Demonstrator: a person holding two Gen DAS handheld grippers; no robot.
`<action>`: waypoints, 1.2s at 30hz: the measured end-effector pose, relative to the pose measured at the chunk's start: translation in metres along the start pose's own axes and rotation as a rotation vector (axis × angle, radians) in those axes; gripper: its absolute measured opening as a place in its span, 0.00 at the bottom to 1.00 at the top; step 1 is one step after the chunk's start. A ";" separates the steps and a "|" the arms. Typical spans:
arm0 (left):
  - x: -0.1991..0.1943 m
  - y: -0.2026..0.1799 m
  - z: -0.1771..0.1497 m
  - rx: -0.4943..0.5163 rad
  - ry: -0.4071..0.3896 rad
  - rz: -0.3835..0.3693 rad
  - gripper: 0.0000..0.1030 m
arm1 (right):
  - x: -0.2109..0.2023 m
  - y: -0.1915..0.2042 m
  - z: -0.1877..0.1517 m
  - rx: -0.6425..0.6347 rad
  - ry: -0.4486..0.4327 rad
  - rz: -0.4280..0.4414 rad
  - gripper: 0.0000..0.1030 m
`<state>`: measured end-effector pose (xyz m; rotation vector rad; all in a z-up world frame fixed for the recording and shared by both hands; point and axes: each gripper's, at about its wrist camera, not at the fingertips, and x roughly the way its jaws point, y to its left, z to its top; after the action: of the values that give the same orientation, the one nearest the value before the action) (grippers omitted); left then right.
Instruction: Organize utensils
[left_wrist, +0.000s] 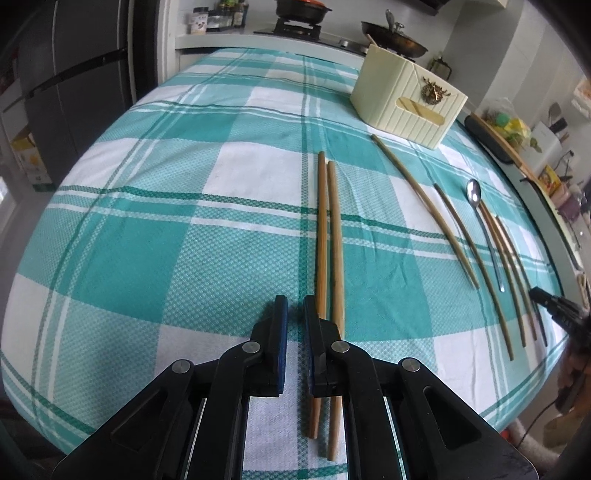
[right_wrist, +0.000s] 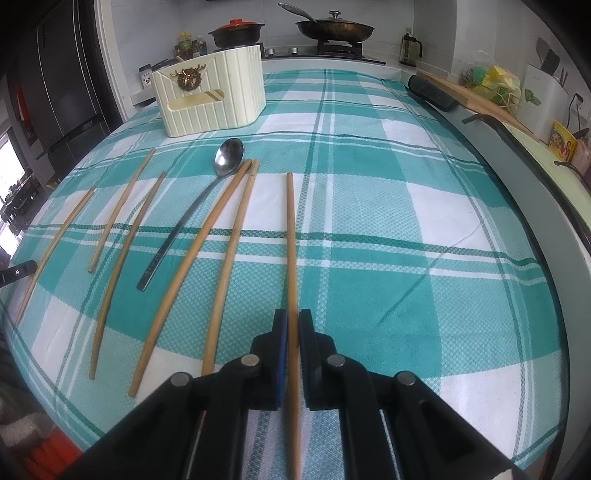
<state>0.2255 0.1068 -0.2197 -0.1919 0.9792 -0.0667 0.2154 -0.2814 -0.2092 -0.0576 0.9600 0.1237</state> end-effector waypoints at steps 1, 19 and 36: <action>-0.001 -0.001 0.000 0.013 0.002 -0.001 0.15 | 0.000 0.000 0.000 -0.004 0.002 -0.002 0.06; 0.005 -0.012 0.026 0.124 -0.024 0.017 0.62 | -0.006 -0.003 -0.005 -0.056 0.026 -0.021 0.16; 0.024 -0.010 0.038 0.146 0.029 0.047 0.62 | -0.005 -0.005 -0.005 -0.045 0.020 -0.012 0.17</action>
<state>0.2707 0.0989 -0.2166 -0.0338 1.0035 -0.0977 0.2094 -0.2871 -0.2080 -0.1062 0.9767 0.1341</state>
